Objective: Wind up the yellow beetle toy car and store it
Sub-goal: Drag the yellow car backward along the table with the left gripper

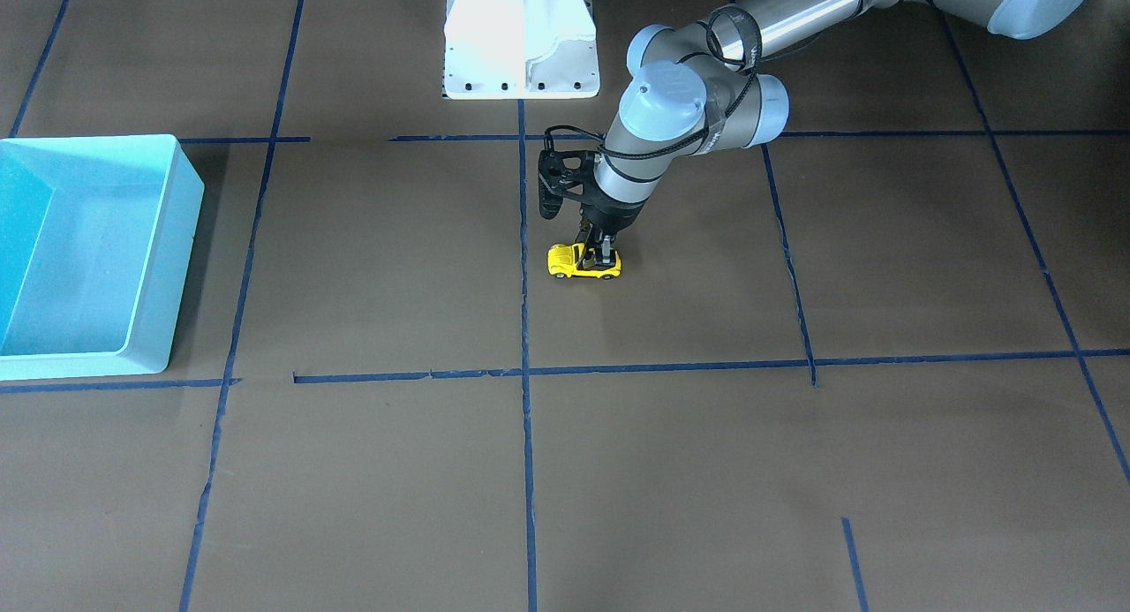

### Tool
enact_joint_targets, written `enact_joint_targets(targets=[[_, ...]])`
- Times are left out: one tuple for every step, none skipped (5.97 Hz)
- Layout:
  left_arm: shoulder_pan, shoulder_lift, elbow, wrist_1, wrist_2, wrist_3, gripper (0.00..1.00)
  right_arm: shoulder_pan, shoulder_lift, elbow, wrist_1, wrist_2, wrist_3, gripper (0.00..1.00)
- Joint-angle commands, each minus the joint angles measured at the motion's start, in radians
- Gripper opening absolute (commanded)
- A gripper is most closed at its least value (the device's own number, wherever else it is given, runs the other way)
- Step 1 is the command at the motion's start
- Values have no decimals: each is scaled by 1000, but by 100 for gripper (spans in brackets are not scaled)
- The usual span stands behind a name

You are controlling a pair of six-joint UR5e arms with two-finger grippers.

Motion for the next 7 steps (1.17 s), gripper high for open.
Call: enact_joint_targets(targets=[[-18,52,-23,-10,-24,6,4,0,0,0,0,0,0,100],[-18,63,-23,-12,-23,8,4,0,0,0,1,0,-2,100],[-21,75,-23,-25,-24,8,4,0,0,0,1,0,0,100],[-28,110,-52,-38,-26,8,5,0,0,0,1,0,0,100],[-44,182,-102,-41,-27,46,15,0,0,0,1,1,0,100],[-56,208,-110,-38,-32,107,55,0,0,0,1,0,0,100],[-65,239,-126,-41,-30,108,100,0,0,0,1,0,0,100]])
